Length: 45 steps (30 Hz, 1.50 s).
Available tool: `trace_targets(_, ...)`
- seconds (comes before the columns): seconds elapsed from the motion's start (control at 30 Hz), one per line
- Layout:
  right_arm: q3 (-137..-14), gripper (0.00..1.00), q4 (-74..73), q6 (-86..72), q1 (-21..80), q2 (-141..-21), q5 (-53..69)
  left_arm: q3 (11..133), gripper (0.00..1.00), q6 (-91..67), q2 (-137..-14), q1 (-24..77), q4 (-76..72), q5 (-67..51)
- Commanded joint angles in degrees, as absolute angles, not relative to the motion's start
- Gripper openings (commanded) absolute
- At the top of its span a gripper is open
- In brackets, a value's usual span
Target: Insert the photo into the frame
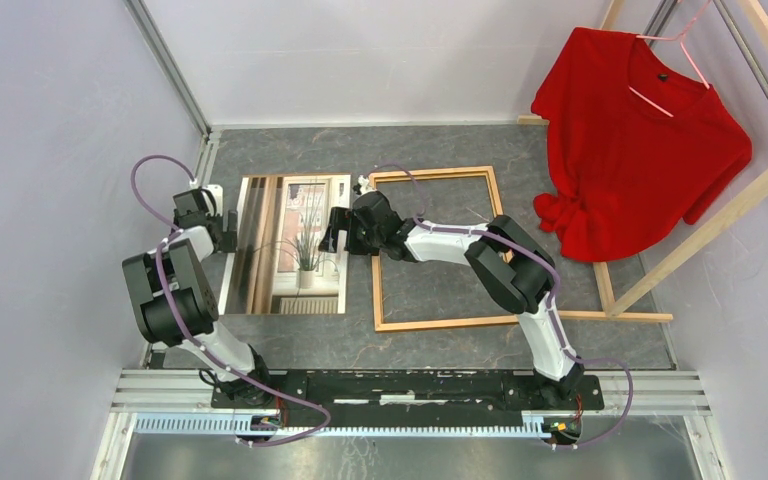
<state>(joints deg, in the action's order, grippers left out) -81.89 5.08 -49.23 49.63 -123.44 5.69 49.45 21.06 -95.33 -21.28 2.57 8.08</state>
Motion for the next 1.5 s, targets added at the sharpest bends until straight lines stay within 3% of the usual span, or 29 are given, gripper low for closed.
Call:
trace_targets(0.0, -79.59, 0.98, 6.03, -52.22, 49.33, -125.36, 8.1, 46.58, 1.0, 19.36, -93.85, -20.05, 6.5, 4.31)
trace_targets(0.47, -79.06, 0.93, 12.02, -51.97, 49.69, -121.36, 10.18, 44.45, 1.0, 21.07, -95.01, -17.04, 3.53, 8.4)
trace_targets(1.17, -94.76, 0.92, -5.05, -36.06, 55.86, -119.73, 0.35, 43.42, 1.0, 22.04, -96.59, -15.12, 3.3, 9.52)
trace_targets(1.47, -90.64, 0.93, 1.4, -40.27, 55.57, -117.85, 4.41, 43.59, 1.0, 22.33, -96.25, -15.15, 3.77, 9.42)
